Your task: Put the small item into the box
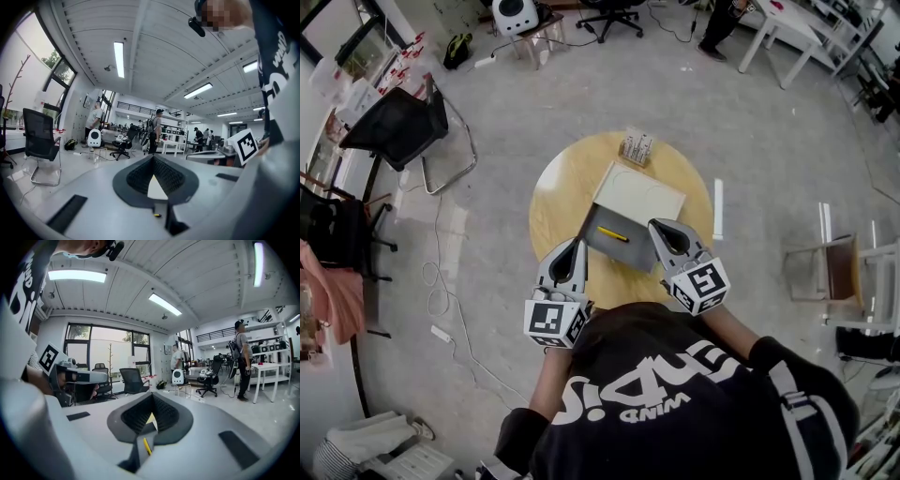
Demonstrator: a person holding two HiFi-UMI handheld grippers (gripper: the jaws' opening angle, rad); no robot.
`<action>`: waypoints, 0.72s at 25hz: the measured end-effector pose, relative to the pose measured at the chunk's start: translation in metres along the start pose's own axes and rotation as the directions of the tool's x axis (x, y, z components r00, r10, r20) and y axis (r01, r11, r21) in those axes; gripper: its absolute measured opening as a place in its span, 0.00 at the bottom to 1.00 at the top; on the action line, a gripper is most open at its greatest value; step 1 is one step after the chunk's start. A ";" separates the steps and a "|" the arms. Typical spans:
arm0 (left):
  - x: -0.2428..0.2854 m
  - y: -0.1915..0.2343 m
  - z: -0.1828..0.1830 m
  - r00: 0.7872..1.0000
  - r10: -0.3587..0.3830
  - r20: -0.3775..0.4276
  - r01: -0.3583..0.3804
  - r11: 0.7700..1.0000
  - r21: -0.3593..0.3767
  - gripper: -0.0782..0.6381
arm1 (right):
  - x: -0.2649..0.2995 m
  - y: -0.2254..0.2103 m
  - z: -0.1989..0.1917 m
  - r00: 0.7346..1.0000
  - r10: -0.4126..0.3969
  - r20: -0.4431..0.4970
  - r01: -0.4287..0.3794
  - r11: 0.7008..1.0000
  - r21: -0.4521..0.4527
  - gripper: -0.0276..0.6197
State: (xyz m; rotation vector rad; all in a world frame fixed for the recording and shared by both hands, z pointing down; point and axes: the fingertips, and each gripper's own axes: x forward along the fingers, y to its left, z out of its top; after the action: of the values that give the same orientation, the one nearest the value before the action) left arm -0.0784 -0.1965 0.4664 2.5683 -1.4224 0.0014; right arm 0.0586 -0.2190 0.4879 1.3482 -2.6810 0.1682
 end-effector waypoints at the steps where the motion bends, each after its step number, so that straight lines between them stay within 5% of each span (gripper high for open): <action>1: 0.000 0.000 -0.001 1.000 0.001 0.001 -0.001 1.000 -0.001 0.12 | 0.000 0.000 -0.001 1.000 0.004 0.002 -0.004 1.000 0.000 0.05; 18: -0.008 0.000 -0.006 1.000 0.028 -0.007 -0.028 1.000 -0.004 0.12 | 0.000 0.013 -0.006 0.999 0.044 0.008 -0.044 0.999 -0.002 0.05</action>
State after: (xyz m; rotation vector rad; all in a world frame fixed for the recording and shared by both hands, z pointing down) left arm -0.0823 -0.1891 0.4713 2.5424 -1.4539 0.0111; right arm 0.0489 -0.2108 0.4931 1.2926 -2.7189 0.1657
